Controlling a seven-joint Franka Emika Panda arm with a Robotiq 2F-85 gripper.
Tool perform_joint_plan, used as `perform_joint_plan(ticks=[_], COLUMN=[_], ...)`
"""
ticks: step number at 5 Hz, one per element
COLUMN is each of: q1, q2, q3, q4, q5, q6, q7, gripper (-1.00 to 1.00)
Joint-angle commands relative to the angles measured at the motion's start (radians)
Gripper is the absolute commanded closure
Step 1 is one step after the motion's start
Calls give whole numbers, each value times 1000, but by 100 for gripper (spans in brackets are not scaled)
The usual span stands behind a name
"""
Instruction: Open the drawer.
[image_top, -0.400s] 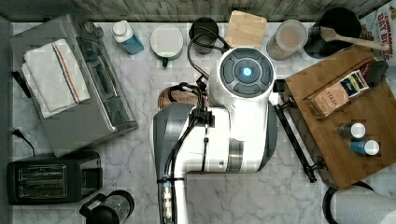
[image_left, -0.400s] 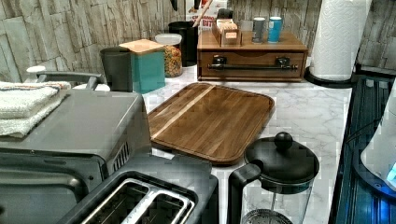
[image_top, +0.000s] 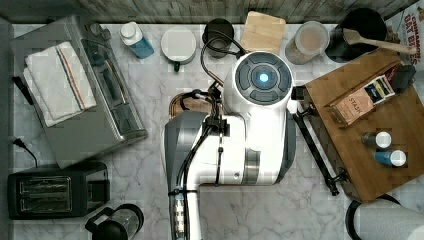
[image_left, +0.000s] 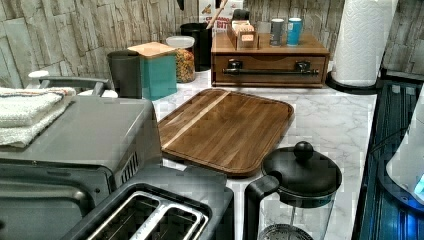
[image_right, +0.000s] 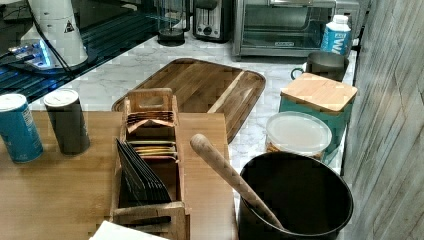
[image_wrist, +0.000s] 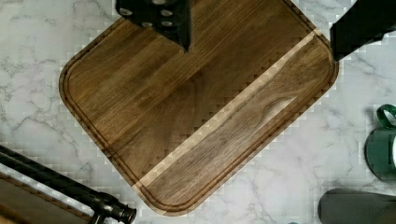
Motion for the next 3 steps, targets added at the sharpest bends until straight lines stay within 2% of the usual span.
perform_joint_plan(ticks=[1,2,3], q1=[-40,-20,-47], q2=[-156,-207,-249], q3=[35,-36,-95], q4=[-225,-291,-407], q5=[-2,6,17], q6=[113,116,223], q7=[-340,-548,-807], gripper=[-100,-100,-100])
